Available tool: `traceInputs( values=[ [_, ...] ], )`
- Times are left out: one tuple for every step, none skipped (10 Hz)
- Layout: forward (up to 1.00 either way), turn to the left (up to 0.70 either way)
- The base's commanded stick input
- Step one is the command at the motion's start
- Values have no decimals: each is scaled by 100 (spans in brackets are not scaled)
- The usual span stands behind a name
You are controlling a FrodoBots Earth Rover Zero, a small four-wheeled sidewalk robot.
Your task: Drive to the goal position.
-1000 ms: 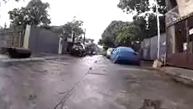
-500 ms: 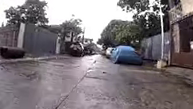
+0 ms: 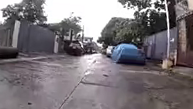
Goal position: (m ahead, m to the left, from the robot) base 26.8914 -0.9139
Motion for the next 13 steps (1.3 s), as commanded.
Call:
traceInputs(
  values=[
    [100, 0],
    [100, 0],
    [100, 0],
    [100, 18],
    [100, 9],
    [100, 0],
    [100, 0],
    [100, 0],
    [100, 0],
    [100, 0],
    [100, 3],
    [100, 27],
    [100, 27]
  ],
)
